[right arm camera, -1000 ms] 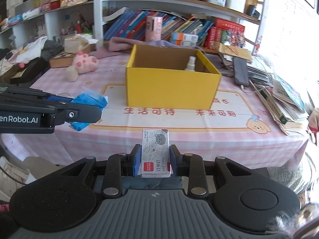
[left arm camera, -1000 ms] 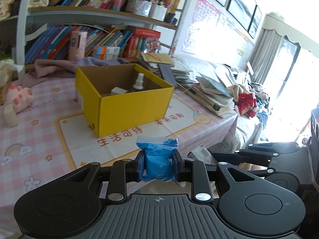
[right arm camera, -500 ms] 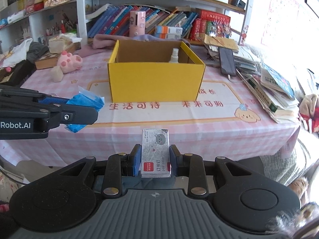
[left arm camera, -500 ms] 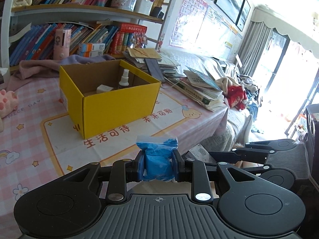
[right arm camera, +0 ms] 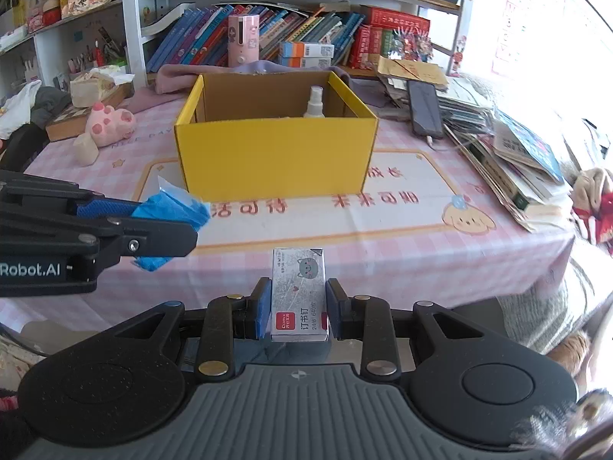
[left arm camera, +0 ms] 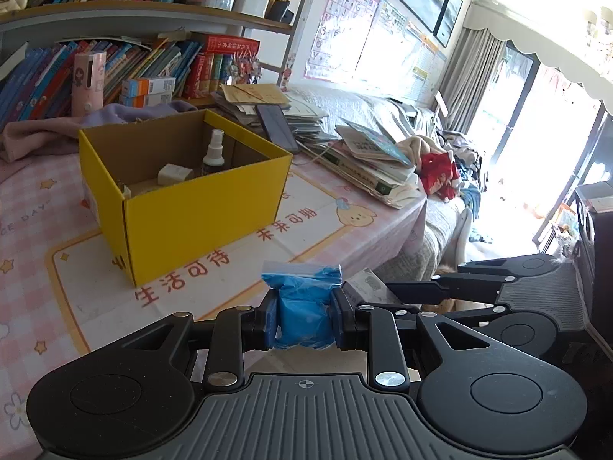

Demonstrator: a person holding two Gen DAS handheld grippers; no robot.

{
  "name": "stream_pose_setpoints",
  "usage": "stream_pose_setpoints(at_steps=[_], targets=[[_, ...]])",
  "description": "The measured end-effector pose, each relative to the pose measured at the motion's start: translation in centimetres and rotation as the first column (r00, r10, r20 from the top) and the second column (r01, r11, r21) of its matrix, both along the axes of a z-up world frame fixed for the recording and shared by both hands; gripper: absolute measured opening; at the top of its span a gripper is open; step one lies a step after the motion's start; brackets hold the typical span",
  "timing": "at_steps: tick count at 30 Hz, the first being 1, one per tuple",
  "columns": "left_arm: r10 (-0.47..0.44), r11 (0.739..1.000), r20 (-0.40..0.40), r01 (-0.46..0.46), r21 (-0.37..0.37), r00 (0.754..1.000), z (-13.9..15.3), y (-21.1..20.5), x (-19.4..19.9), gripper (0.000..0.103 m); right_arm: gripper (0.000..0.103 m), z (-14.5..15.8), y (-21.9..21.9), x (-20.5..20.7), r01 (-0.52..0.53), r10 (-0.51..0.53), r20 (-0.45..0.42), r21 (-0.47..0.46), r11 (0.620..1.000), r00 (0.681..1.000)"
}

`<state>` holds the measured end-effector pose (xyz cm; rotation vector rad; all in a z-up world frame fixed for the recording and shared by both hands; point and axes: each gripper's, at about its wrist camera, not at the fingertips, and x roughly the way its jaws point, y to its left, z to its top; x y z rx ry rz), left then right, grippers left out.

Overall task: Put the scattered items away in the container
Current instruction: 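Lift and carry the staple box and blue bag over to the yellow box, then lower both held items down into the yellow box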

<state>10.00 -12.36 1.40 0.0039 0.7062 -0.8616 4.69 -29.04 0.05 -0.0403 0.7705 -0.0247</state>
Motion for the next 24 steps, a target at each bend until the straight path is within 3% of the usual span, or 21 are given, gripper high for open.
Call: stream_pose_setpoints(at_steps=[11,18,24], targets=[[0.078,0.996,0.14,-0.07,-0.061,0.987,2.7,-1.3,6.0,0.026,0.028,3.0,-1.6,9.1,-0.11,0.111,0.126,-0.017,0.994,0.986],[0.198,0.98,0.118,-0.194,-0.048,0.973,2.4,-2.9,10.5,0.026,0.028,4.8,-3.3,15.4,-0.217,0.217,0.159,-0.016,0.976,0.963],[0.292,0.956,0.103,-0.294,0.011,0.951,1.8,-4.0,13.4,0.026,0.028,3.9,-4.8,20.0,-0.303,0.298,0.134,0.016,0.953,0.945]])
